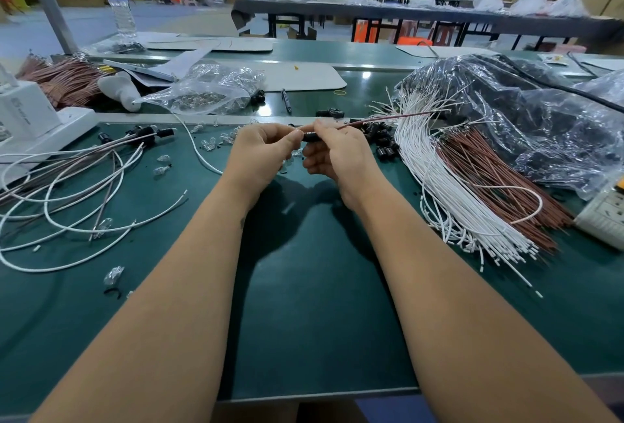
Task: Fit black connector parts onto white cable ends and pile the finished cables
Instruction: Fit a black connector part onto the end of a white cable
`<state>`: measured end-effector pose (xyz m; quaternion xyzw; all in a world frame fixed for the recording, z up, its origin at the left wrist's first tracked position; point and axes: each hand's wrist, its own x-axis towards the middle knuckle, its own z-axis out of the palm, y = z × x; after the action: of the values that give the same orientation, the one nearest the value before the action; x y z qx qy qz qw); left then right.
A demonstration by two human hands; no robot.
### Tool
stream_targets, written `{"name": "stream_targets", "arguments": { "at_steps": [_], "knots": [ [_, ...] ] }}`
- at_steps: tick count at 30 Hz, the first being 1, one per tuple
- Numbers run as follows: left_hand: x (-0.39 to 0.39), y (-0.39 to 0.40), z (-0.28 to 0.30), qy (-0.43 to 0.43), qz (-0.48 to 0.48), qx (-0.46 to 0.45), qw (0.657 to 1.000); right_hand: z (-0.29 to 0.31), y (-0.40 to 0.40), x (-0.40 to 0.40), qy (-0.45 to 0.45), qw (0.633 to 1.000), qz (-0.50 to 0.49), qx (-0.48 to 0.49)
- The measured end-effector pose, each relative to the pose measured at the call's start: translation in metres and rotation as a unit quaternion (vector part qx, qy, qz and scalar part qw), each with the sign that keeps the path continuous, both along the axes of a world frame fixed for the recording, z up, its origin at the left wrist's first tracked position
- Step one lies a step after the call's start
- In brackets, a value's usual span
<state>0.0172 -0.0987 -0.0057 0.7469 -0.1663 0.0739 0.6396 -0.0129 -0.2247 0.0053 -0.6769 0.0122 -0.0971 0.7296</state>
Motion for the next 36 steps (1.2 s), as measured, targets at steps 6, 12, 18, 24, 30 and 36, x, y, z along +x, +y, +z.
{"name": "stream_targets", "arguments": {
  "at_steps": [6, 12, 18, 24, 30, 36],
  "knots": [
    [-0.001, 0.0, 0.001, -0.054, -0.003, 0.057, 0.997, -0.007, -0.004, 0.004, -0.023, 0.999, -0.017, -0.015],
    [0.008, 0.0, -0.005, -0.131, 0.182, 0.28, 0.933, -0.01, -0.012, 0.009, -0.011, 0.996, -0.076, 0.043],
    [0.009, 0.013, -0.004, -0.101, 0.289, 0.39, 0.869, -0.008, -0.018, 0.008, -0.003, 0.988, -0.084, 0.131],
    [-0.001, -0.004, -0.001, -0.224, 0.125, 0.386, 0.886, -0.009, -0.011, 0.007, 0.002, 0.995, -0.017, 0.099],
    [0.004, 0.002, -0.001, -0.209, 0.144, 0.365, 0.896, -0.009, -0.016, 0.008, -0.014, 0.993, -0.046, 0.106],
    [-0.001, -0.002, -0.002, -0.208, 0.164, 0.346, 0.9, -0.012, -0.012, 0.008, -0.017, 0.998, -0.024, 0.056]
  ]
}}
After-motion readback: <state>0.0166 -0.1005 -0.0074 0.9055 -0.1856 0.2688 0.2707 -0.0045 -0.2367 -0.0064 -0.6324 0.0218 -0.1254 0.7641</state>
